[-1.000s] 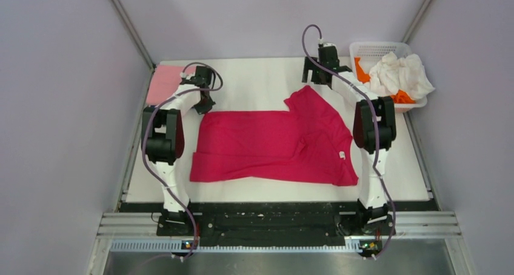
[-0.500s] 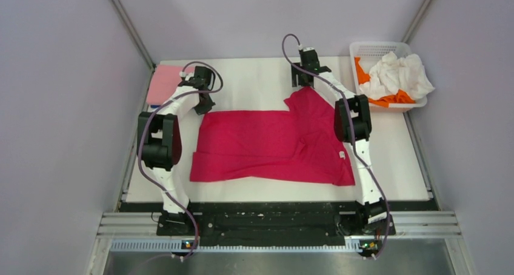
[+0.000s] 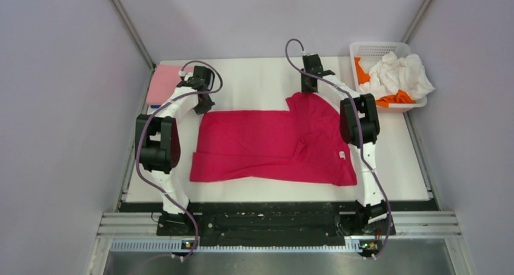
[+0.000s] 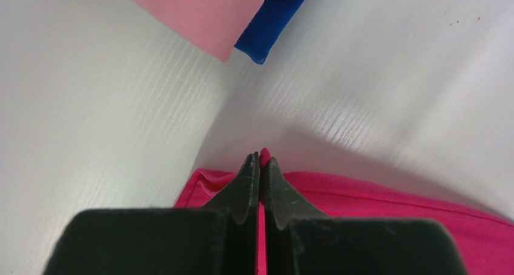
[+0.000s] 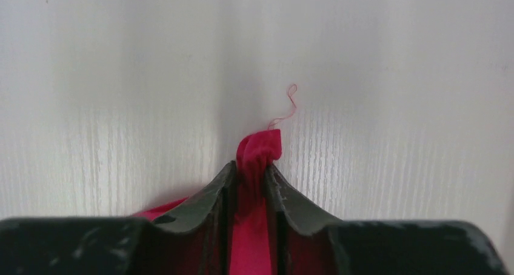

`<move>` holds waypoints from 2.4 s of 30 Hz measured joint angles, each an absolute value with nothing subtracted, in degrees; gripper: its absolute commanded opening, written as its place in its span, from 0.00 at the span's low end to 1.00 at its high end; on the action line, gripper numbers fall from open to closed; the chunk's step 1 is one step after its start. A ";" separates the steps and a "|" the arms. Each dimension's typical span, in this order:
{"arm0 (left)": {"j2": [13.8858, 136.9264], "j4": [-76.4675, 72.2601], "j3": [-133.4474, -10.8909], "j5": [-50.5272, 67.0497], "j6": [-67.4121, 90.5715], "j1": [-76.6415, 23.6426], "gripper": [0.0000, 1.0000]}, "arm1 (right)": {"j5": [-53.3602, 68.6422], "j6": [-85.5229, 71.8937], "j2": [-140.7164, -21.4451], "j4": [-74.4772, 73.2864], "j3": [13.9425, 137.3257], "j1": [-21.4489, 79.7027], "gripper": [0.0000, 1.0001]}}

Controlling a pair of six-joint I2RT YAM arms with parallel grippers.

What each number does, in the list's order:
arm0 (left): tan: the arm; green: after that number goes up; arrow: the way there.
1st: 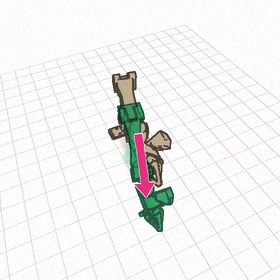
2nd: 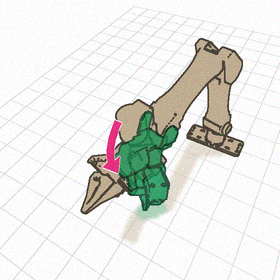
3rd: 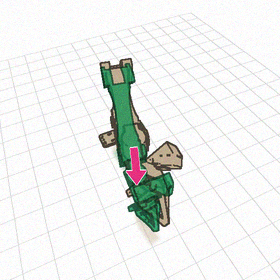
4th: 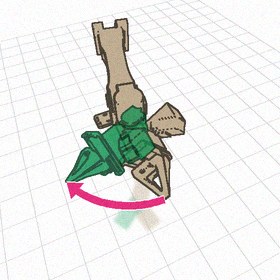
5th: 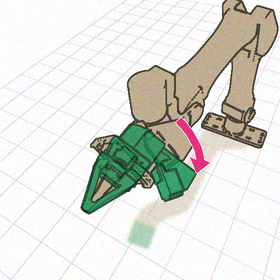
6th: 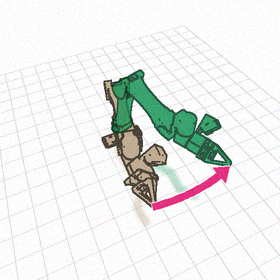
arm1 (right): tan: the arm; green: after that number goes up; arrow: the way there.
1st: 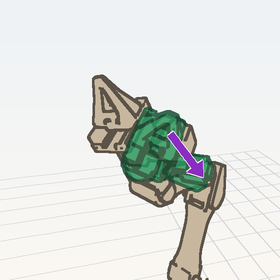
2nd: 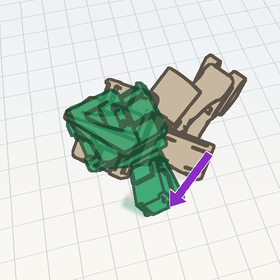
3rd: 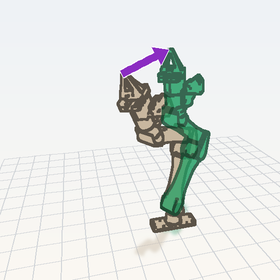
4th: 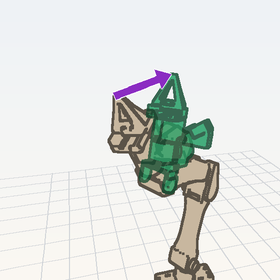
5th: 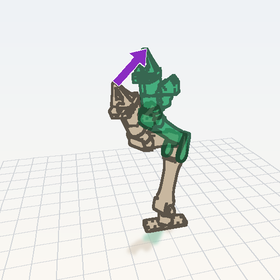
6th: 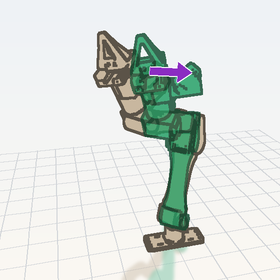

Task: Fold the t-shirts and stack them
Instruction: Grab the side of the flattened tshirt furthest away from the robot with both arms, then fold the other side of the tshirt into a rectangle

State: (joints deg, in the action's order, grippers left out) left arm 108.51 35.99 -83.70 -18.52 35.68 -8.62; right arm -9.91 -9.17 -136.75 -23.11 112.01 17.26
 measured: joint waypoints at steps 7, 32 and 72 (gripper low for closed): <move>108.51 36.01 -83.68 -18.57 35.09 -8.67 0.00 | -10.50 -9.15 -135.94 -21.63 110.54 17.26 0.02; 88.84 34.94 -65.98 -20.93 36.82 -10.94 0.00 | -12.53 -12.88 -79.37 -15.00 59.24 23.55 0.01; 72.75 32.32 -49.58 -11.94 43.48 -11.86 0.99 | -12.53 -37.56 -54.35 -23.16 35.48 38.72 0.99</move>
